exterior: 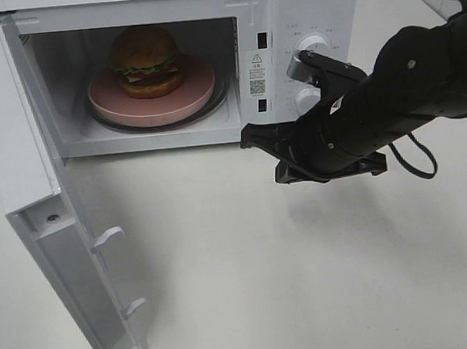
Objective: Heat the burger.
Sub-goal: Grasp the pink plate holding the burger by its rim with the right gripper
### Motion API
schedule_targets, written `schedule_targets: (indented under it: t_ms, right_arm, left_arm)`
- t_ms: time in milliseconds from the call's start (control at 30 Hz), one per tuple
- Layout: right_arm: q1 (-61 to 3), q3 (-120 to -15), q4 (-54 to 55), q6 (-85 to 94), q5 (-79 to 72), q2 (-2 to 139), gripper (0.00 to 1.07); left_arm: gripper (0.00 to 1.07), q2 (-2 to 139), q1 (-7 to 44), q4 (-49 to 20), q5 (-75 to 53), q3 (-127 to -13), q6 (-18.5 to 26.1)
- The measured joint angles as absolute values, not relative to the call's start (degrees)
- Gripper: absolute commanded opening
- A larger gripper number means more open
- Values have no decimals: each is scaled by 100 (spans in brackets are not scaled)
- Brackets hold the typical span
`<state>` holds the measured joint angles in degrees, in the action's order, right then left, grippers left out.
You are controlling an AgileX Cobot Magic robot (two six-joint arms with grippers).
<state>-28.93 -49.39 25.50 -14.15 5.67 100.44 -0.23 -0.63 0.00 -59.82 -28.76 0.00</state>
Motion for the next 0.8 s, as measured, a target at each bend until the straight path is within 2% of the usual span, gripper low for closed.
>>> schedule_targets:
  t_ms: [167,400,467,533,700,767,800]
  right_arm:
    - [-2830,-5254,1776,-584,2149,9683,3]
    - [-2830,-5833,1501,636,3638,9649,4]
    - [-2830,-6085,1490,1507,4194,9649,5]
    - [-2830,-6159,1490,1782,4326,9649,5]
    - [-2830,-6440,1421,3558,4864,9649,6]
    - [-2830,-6566,1404,4796,4910,9649,7]
    - [-2830,-6566,1404,4796,4910,9649,7]
  left_arm:
    - [100,-23,-63,0,-5982,-2876,0]
    - [100,-23,-63,0,-5982,-2876,0]
    - [100,-23,-63,0,-5982,-2876,0]
    - [100,-23,-63,0,-5982,-2876,0]
    - [100,-23,-63,0,-5982,-2876,0]
    - [100,-23,-63,0,-5982,-2876,0]
    - [100,-23,-63,0,-5982,-2876,0]
